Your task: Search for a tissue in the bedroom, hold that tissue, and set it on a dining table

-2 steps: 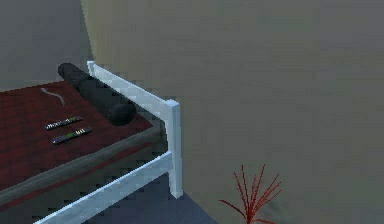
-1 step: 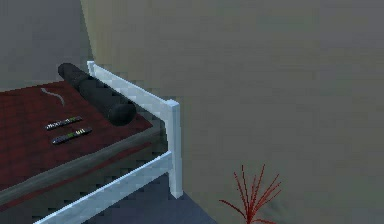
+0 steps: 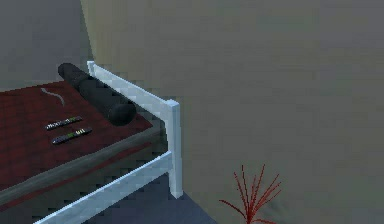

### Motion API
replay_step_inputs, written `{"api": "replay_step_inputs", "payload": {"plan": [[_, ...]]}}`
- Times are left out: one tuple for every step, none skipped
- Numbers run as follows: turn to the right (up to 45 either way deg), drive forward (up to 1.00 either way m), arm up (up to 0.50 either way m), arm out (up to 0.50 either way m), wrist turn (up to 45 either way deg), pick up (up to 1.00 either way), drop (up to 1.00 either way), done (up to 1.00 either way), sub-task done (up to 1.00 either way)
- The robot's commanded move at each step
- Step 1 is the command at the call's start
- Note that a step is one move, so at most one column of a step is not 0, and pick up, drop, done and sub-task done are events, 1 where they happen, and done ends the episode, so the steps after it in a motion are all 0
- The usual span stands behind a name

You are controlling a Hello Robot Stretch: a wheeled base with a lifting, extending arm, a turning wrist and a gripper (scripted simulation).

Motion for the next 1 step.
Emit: {"api": "replay_step_inputs", "payload": {"plan": [[0.0, 0.00, -0.30, 0.00, 0.0, 0.00, 0.00, 0.00, 0.00]]}}
